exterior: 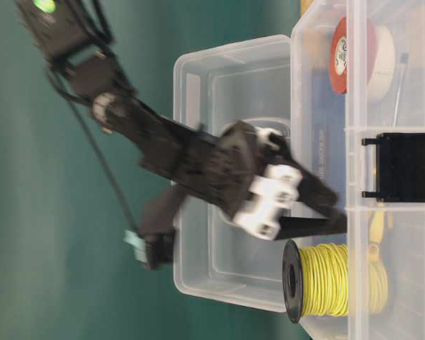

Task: Pick the screwdriver from the toolbox among several items.
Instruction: 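Lower the right gripper and close it on the screwdriver handle, then lift the screwdriver out of the toolbox and carry it toward the pliers, then open the right gripper to set the screwdriver beside the pliers, withdraw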

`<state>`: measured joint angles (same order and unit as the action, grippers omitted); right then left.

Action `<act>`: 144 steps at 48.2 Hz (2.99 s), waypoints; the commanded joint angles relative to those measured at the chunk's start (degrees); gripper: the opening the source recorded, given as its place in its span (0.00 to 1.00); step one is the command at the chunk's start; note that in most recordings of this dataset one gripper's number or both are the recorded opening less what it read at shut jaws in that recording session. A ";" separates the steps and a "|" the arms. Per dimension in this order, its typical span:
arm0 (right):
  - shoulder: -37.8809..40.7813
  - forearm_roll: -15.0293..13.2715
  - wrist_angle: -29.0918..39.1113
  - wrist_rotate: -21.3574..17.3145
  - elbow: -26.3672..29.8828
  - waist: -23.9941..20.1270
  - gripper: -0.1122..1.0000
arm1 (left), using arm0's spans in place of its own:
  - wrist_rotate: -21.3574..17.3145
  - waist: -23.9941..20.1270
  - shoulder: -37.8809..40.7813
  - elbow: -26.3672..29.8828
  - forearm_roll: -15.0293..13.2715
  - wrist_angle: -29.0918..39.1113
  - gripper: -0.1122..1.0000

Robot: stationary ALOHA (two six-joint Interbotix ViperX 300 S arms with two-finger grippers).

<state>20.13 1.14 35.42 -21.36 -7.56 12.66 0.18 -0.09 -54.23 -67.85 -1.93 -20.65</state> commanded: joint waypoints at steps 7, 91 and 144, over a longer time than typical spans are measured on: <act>1.76 -0.18 0.26 -0.26 1.58 0.00 0.78 | 0.09 -0.09 0.09 0.79 -0.18 -0.44 0.10; 0.79 -5.19 3.34 -15.38 6.24 -22.59 0.33 | 0.88 -1.93 -0.53 0.62 -0.35 0.62 0.10; -14.50 -13.80 13.97 -13.54 1.23 -23.64 0.75 | 1.05 -1.93 -0.62 0.18 -0.35 0.97 0.10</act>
<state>12.48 -9.93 48.43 -34.72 -4.48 -10.37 1.05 -1.93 -55.11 -68.20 -2.29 -19.42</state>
